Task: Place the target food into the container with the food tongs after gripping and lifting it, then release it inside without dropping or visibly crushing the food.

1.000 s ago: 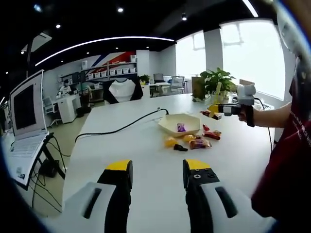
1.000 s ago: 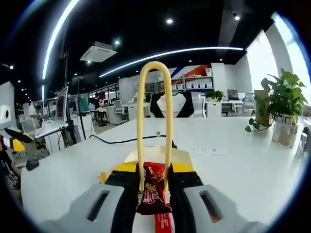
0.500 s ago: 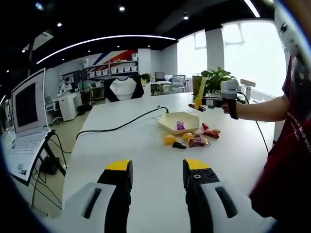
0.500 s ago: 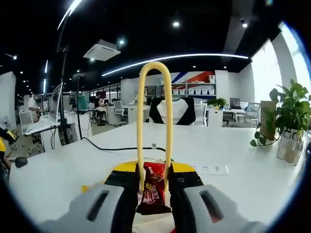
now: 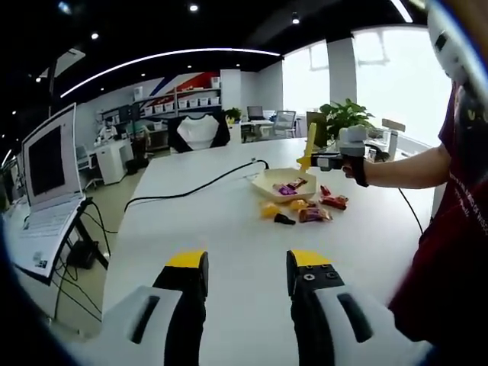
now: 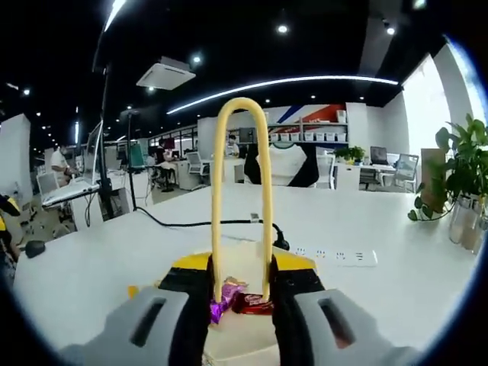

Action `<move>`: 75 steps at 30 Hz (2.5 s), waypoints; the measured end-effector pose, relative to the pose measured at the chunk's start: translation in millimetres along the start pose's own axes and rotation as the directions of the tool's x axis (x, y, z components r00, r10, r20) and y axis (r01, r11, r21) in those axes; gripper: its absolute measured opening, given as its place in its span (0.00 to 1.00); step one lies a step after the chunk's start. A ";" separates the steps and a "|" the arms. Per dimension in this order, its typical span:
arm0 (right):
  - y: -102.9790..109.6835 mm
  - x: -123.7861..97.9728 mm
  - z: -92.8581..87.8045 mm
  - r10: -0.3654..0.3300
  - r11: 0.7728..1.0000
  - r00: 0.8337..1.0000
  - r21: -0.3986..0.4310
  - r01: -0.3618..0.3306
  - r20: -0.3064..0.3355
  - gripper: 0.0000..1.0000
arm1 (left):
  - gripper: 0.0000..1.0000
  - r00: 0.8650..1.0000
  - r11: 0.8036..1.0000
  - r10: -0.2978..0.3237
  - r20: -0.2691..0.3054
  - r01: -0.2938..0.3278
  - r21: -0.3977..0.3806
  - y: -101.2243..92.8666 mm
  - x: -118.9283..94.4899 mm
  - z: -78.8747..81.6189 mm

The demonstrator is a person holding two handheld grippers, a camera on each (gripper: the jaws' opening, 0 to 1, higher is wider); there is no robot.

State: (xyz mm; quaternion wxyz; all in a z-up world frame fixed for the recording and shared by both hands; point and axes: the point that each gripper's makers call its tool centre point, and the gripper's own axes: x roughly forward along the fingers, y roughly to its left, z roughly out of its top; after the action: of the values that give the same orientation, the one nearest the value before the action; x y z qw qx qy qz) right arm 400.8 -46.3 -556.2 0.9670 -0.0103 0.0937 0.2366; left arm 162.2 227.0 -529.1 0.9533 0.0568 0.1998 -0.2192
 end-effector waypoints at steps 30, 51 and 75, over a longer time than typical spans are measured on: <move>-12.7 -105.4 20.2 -0.104 0.992 0.991 0.086 0.097 0.087 0.26 | 0.44 0.988 0.989 -0.147 0.054 0.146 0.030 -31.2 43.5 22.1; -23.6 -172.3 10.5 -0.169 0.981 0.983 0.108 0.160 0.077 0.26 | 0.43 0.911 0.881 -0.400 -0.098 0.353 -0.316 -125.0 119.4 5.2; -39.3 -203.8 -3.2 -0.191 0.978 0.979 0.103 0.184 0.067 0.26 | 0.53 0.925 0.809 -0.350 -0.149 0.218 -0.546 -158.8 216.4 -2.6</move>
State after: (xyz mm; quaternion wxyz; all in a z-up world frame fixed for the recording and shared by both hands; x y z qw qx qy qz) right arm 240.9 -174.3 -522.4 0.9873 0.0364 0.0666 0.1397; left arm 269.6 -0.5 -622.6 0.8571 -0.2072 0.3727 -0.2891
